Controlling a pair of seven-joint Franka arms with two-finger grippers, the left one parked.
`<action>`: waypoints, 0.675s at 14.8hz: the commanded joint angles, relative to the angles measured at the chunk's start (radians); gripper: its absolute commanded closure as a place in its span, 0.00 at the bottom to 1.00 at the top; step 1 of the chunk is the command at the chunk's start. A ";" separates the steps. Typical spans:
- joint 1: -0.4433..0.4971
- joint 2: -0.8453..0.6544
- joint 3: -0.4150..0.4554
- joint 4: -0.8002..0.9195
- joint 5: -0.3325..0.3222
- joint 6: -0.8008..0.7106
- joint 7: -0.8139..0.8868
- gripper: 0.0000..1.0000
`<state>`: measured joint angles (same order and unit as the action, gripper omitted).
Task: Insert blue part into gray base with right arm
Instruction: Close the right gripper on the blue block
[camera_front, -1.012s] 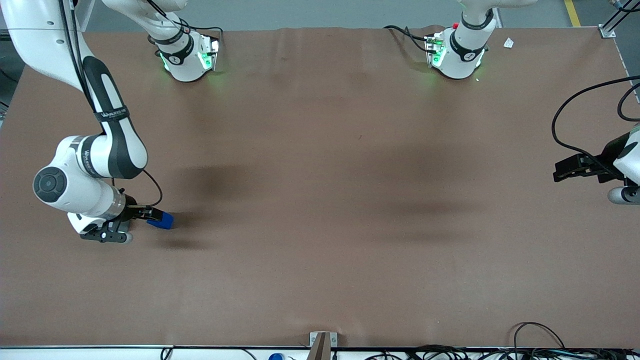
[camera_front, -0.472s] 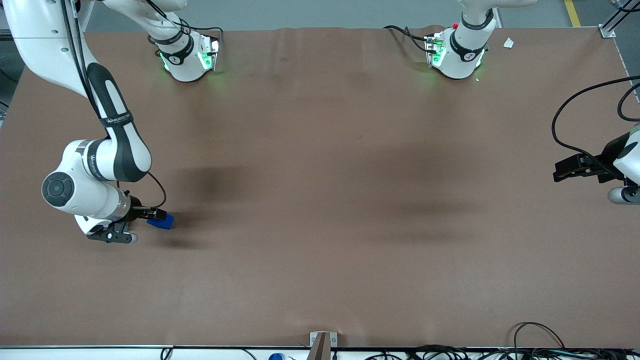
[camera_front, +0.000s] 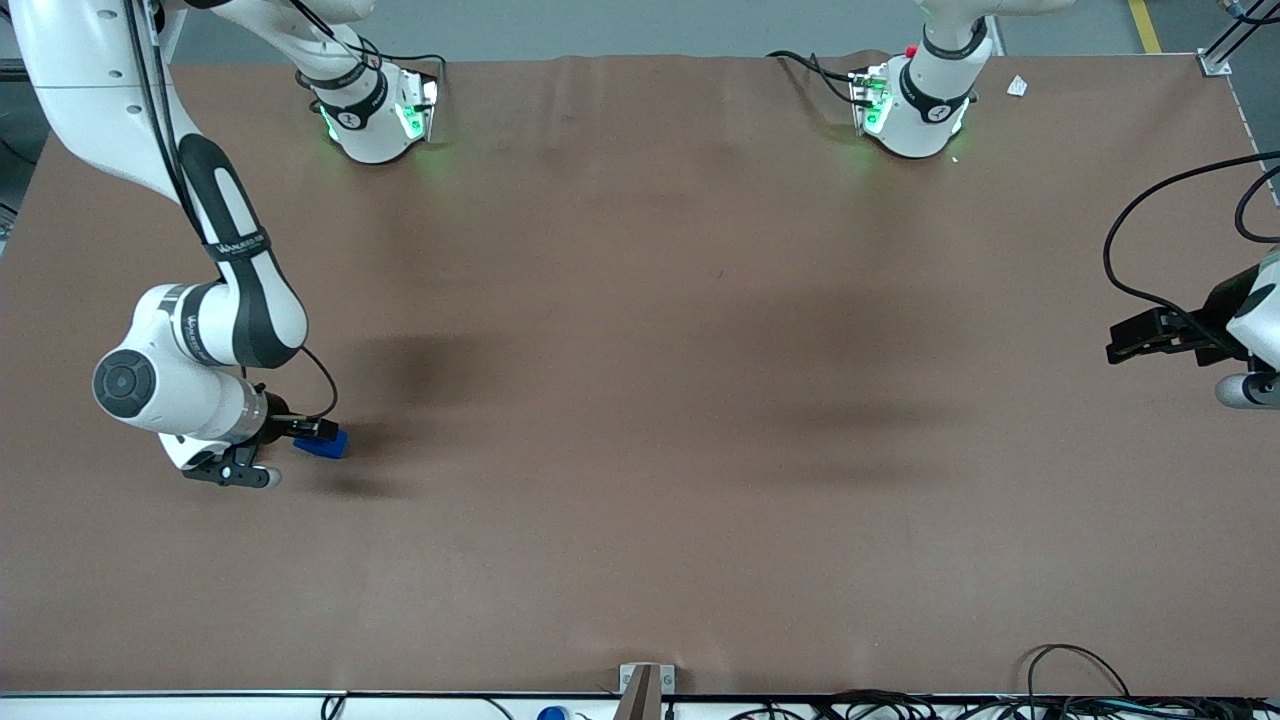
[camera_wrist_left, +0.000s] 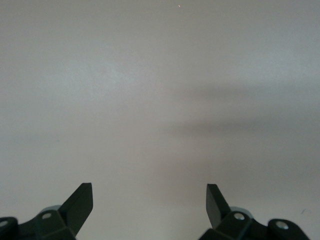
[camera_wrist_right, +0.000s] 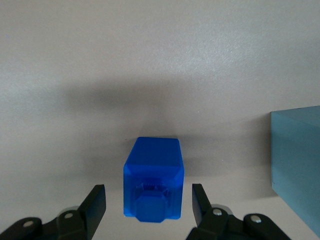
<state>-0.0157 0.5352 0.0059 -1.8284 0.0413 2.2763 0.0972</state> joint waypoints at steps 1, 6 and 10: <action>0.003 0.000 0.002 -0.006 0.014 0.011 0.013 0.29; 0.003 0.000 0.002 -0.006 0.014 0.006 0.013 0.45; 0.003 0.000 0.002 -0.005 0.014 0.003 0.013 0.62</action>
<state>-0.0155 0.5394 0.0066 -1.8276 0.0417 2.2769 0.1002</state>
